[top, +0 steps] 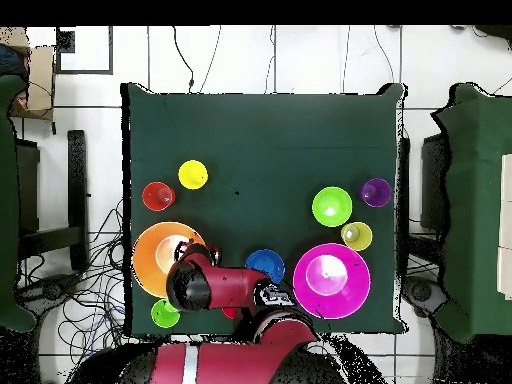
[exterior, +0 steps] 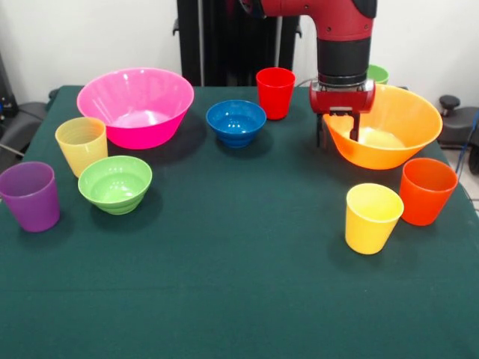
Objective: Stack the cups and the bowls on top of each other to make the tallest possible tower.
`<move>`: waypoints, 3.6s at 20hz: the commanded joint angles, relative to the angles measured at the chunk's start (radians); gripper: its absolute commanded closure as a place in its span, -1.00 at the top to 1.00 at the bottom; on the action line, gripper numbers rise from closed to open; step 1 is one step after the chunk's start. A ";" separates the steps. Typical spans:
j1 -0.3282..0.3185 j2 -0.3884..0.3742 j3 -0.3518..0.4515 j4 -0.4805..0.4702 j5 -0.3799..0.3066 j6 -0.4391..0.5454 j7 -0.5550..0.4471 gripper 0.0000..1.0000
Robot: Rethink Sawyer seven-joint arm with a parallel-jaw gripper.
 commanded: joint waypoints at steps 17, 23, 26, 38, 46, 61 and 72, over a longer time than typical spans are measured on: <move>-0.002 0.076 0.011 -0.114 -0.060 0.000 0.089 1.00; -0.003 0.074 0.008 -0.119 -0.065 0.008 0.087 1.00; 0.006 0.071 -0.001 -0.119 -0.061 0.006 0.091 1.00; 0.003 0.072 0.002 -0.119 -0.065 0.008 0.091 1.00; 0.009 0.070 -0.005 -0.117 -0.062 0.006 0.097 -1.00; 0.007 0.063 -0.009 -0.112 -0.070 0.004 0.105 -1.00; 0.080 -0.088 -0.138 -0.089 -0.048 0.098 0.072 -1.00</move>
